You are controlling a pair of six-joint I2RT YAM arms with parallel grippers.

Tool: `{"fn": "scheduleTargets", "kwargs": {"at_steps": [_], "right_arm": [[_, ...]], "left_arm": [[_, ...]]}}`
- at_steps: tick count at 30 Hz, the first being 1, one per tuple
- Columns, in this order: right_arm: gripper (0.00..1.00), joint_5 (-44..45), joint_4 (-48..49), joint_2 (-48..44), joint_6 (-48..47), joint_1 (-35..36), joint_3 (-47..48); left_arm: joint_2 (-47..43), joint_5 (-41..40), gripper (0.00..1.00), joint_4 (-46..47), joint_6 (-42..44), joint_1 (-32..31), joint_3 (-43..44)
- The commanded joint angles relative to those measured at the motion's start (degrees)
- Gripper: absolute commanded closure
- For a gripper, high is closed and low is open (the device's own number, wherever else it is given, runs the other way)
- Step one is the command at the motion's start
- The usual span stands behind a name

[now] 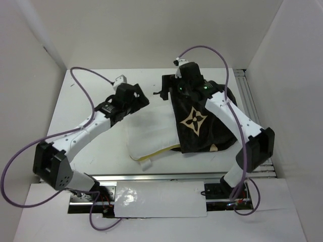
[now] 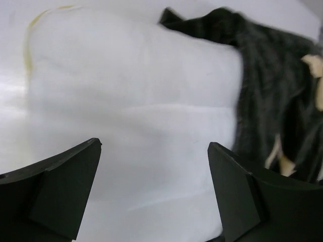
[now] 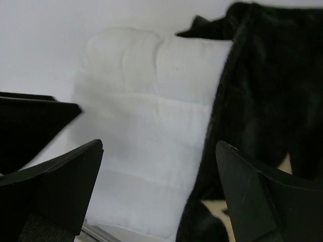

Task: Put the pillow into the pillowcase

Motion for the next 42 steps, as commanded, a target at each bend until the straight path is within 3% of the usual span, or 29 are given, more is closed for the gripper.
{"fn": "scheduleTargets", "kwargs": {"at_steps": [1, 5, 10, 14, 24, 28, 29, 31, 32, 33, 34, 35, 36, 37, 38, 42], "right_arm": [[0.00, 14.75, -1.23, -4.95, 2.61, 2.26, -7.47], [0.00, 22.76, -1.23, -11.80, 6.57, 1.65, -17.76], [0.00, 19.18, 3.08, -20.60, 3.51, 1.12, -27.26], [0.00, 11.64, 5.36, -18.77, 0.52, 1.12, -29.73], [0.00, 14.86, 8.97, -10.42, -1.07, 2.17, -28.40], [0.00, 14.17, 10.80, -9.10, -0.98, 1.65, -29.90], [0.00, 12.94, 11.60, -9.09, -0.98, 1.65, -30.69], [0.04, 7.08, 13.27, -6.65, -0.98, 1.12, -30.70], [0.06, 5.13, 13.89, -5.59, -1.50, 1.12, -30.70], [0.09, 3.37, 13.89, -4.53, -1.51, 1.12, -30.70], [0.20, 0.13, 14.41, -3.57, -1.51, 1.12, -30.00], [0.36, -1.12, 15.99, -2.08, -1.51, 1.90, -29.99], [0.67, -2.44, 17.13, -2.06, -1.51, 2.95, -29.99], [0.90, -3.58, 18.10, -1.19, -1.51, 3.66, -29.99], [1.00, -4.38, 18.11, -0.23, -1.51, 4.54, -29.04], [1.00, 0.09, 14.95, 0.84, -2.65, 9.72, -21.05]], "left_arm": [[-8.67, 8.65, 0.00, -2.68, 5.05, 4.43, -7.35], [-14.84, 14.12, 0.00, -1.27, 8.05, 4.62, -16.49], [-16.71, 16.85, 0.00, -2.50, 6.38, 6.54, -25.99], [-16.00, 19.74, 0.00, 0.21, 6.38, 7.95, -27.59], [-9.60, 26.51, 0.03, 6.89, 7.52, 9.18, -28.82], [-4.94, 29.67, 0.36, 10.41, 8.04, 9.18, -28.82], [-4.06, 31.68, 0.59, 11.29, 8.05, 9.18, -28.82], [-1.78, 33.36, 0.94, 13.49, 8.05, 9.18, -28.82], [-1.24, 34.85, 1.00, 13.49, 8.05, 9.18, -28.12], [-1.24, 34.87, 1.00, 14.02, 8.05, 9.18, -27.50], [-1.24, 34.87, 1.00, 14.02, 8.74, 9.18, -27.50], [-1.24, 34.34, 1.00, 13.24, 8.75, 9.18, -27.50], [-3.33, 33.38, 1.00, 13.23, 8.75, 9.18, -27.50], [-4.74, 32.59, 1.00, 12.71, 8.75, 9.18, -27.50], [-6.49, 31.71, 1.00, 11.83, 8.75, 9.71, -28.28], [-17.21, 26.36, 1.00, 8.32, 8.14, 9.71, -29.34]]}}
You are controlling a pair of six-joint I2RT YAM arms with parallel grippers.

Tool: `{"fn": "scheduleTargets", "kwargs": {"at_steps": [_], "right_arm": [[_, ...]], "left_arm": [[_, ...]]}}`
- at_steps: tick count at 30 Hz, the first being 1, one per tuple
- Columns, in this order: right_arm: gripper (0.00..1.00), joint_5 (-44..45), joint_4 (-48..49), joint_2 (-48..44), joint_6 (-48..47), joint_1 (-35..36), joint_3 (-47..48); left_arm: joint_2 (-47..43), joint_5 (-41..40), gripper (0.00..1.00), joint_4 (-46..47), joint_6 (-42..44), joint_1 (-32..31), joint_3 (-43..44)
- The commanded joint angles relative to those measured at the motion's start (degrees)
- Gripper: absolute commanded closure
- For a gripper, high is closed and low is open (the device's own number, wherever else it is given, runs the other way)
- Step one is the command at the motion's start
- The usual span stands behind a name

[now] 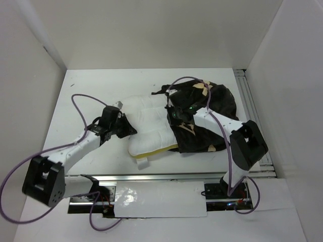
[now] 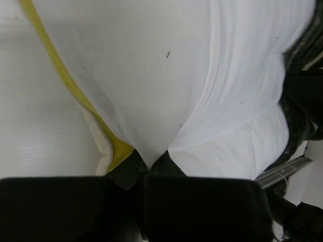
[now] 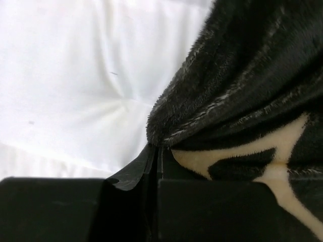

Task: Put the pillow into the pillowcase

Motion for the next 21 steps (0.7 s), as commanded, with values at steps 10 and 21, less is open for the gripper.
{"fn": "scheduleTargets", "kwargs": {"at_steps": [10, 21], "right_arm": [[1.00, -9.74, -6.54, 1.42, -5.38, 12.16, 37.70], [1.00, -3.42, -13.37, 14.65, -12.68, 22.54, 74.59]], "left_arm": [[-32.70, -9.34, 1.00, -0.04, -0.84, -0.06, 2.40], [-36.24, -9.96, 1.00, 8.48, -0.92, -0.06, 12.33]]}}
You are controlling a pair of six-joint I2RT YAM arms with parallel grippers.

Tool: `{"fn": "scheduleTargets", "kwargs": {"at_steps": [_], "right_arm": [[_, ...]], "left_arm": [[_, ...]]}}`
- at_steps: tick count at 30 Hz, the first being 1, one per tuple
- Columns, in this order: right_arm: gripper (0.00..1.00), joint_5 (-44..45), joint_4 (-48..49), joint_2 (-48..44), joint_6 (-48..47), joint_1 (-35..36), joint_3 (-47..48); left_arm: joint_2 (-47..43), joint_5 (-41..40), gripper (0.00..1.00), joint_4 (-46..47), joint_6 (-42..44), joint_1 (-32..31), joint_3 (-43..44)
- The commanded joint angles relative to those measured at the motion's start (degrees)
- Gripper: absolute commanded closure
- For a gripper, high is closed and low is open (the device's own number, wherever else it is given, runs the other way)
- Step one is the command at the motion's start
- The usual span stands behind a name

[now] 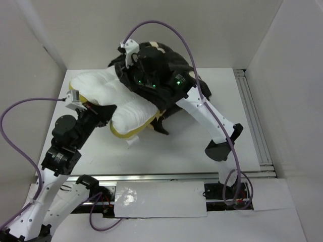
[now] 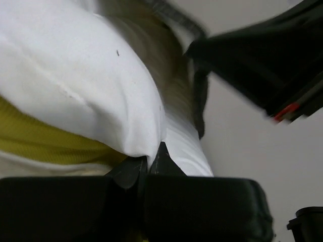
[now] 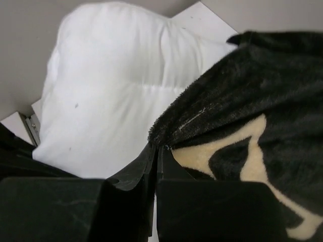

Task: Put the pillow into the pillowcase

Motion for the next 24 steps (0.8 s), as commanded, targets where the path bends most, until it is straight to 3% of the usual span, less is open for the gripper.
{"fn": "scheduleTargets", "kwargs": {"at_steps": [1, 6, 8, 13, 20, 24], "right_arm": [[1.00, -3.41, 14.54, -10.65, -1.06, 5.12, -11.11], [1.00, -5.71, 15.37, -11.48, 4.39, 7.39, -25.38], [1.00, -0.53, 15.89, -10.96, 5.70, 9.42, -25.41], [1.00, -2.37, 15.90, -10.96, 10.10, 10.92, -24.26], [1.00, -8.69, 15.27, -10.34, 13.09, 11.54, -24.87], [1.00, -3.72, 12.22, -10.34, 13.62, 11.54, -24.26]], "left_arm": [[1.25, 2.98, 1.00, 11.43, 0.10, -0.63, 4.62], [7.93, 1.68, 1.00, 12.48, -2.78, -0.63, 2.71], [10.82, 0.44, 1.00, 17.83, -3.67, -0.63, -2.55], [17.16, -10.69, 1.00, 21.54, -7.80, -1.77, -6.27], [25.16, -26.00, 1.00, 19.88, -10.87, -6.86, -7.67], [28.51, -27.25, 1.00, 15.68, -12.54, -8.88, -8.29]]}}
